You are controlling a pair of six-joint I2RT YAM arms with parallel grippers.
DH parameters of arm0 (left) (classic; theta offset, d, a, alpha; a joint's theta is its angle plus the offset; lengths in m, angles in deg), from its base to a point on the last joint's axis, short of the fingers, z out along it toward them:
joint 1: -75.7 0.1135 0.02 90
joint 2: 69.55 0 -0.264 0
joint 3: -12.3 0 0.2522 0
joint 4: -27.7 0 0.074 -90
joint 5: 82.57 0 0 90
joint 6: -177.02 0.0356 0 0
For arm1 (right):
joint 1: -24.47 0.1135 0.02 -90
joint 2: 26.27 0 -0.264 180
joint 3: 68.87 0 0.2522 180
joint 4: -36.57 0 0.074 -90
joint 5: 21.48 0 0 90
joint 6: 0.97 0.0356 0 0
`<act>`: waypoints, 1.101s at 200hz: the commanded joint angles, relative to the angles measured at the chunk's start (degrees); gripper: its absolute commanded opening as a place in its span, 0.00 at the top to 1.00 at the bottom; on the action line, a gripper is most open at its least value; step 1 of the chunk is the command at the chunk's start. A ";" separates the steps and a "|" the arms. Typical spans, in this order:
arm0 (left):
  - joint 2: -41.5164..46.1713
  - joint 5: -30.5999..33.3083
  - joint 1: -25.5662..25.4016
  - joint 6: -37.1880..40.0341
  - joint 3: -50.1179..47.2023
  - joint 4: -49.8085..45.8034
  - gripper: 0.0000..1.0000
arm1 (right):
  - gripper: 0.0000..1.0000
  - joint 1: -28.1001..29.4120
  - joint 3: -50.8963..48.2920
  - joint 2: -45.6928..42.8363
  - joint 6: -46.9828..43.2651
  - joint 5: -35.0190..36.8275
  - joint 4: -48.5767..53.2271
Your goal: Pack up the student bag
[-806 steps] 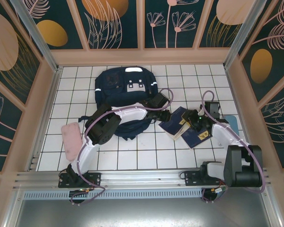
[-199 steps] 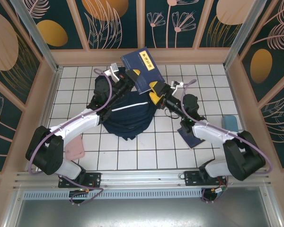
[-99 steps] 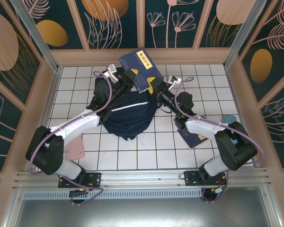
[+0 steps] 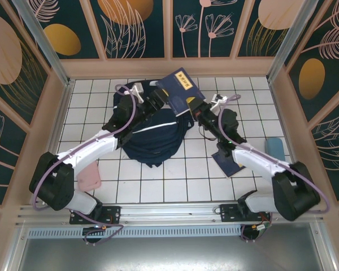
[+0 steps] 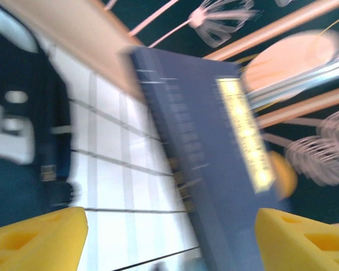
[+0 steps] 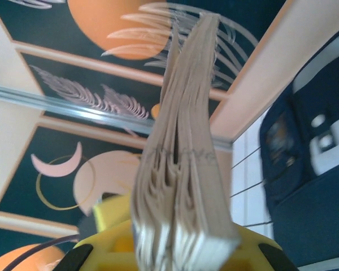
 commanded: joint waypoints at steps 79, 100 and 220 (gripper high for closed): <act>-4.78 6.50 -6.21 42.10 6.18 -43.70 0.02 | 1.00 -14.56 -4.21 -23.11 -20.05 2.04 32.36; -7.91 11.14 -9.06 45.45 9.85 -47.68 0.03 | 1.00 -15.58 -5.50 -23.09 -19.12 1.01 31.39; -22.02 19.94 -11.44 54.14 22.86 -56.93 0.28 | 0.99 -17.97 -9.76 -23.73 -15.65 -3.24 28.89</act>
